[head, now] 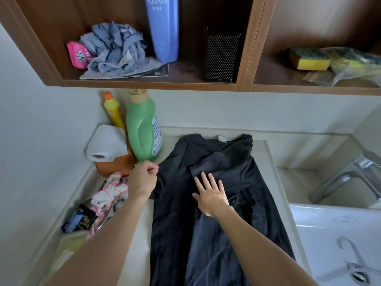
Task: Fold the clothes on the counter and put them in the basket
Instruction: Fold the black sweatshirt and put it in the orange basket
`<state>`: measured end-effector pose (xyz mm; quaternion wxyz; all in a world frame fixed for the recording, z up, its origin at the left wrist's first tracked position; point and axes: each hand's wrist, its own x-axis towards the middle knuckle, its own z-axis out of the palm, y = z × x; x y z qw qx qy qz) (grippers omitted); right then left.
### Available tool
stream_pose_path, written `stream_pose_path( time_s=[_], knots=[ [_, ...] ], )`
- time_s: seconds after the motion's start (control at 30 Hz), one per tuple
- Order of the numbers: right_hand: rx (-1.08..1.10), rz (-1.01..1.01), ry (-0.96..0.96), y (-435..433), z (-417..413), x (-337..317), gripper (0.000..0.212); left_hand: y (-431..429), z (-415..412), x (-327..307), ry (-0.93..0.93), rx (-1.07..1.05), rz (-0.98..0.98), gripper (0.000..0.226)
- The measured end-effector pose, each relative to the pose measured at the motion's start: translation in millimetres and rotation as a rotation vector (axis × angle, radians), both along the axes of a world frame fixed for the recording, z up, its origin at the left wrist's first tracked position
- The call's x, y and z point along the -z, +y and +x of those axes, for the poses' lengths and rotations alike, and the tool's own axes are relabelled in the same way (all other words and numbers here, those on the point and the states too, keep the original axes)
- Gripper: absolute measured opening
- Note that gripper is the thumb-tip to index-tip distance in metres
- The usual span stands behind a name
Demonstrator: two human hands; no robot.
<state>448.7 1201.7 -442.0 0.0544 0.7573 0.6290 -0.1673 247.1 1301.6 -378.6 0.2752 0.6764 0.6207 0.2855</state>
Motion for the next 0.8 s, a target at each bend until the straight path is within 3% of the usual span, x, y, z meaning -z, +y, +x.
stream_pose_path(
  time_s=[0.07,0.17,0.23,0.33,0.47,0.5,0.57,0.63,0.67,0.73,0.8],
  knots=[
    [0.051,0.106,-0.022,8.9,-0.8,-7.0,0.058,7.3,-3.7,-12.0,-0.049,-0.029,0.018,0.022],
    [0.115,0.198,0.000,18.9,3.4,-17.6,0.033,15.1,-5.2,-26.0,-0.086,-0.008,0.000,0.016],
    [0.181,0.268,0.151,27.3,7.7,-18.8,0.026,19.1,-5.4,-32.7,-0.093,0.005,0.007,0.016],
    [0.349,0.551,0.478,42.2,15.9,-19.9,0.022,23.4,1.3,-44.5,-0.110,-0.012,0.033,0.014],
    [0.176,0.258,0.714,45.3,14.3,-30.3,0.018,21.2,43.6,-67.0,-0.244,0.024,0.066,0.014],
    [0.251,0.280,0.874,42.1,12.5,-39.2,0.020,18.6,59.3,-73.2,-0.295,0.069,0.060,0.014],
    [0.432,0.250,1.375,37.3,17.5,-58.8,0.044,11.1,89.8,-81.8,-0.423,0.210,-0.055,0.015],
    [0.407,0.071,1.911,30.6,30.1,-73.0,0.070,0.3,112.0,-84.6,-0.456,0.353,-0.235,0.016],
    [0.364,0.046,2.034,24.6,35.8,-81.3,0.073,-3.3,119.8,-81.5,-0.426,0.396,-0.276,0.016],
    [0.329,0.079,1.990,15.9,40.1,-89.7,0.065,-6.9,126.9,-75.5,-0.407,0.416,-0.308,0.023],
    [0.435,0.195,1.721,13.2,43.1,-89.3,0.065,-8.0,130.2,-67.8,-0.468,0.428,-0.383,0.036]
  ],
)
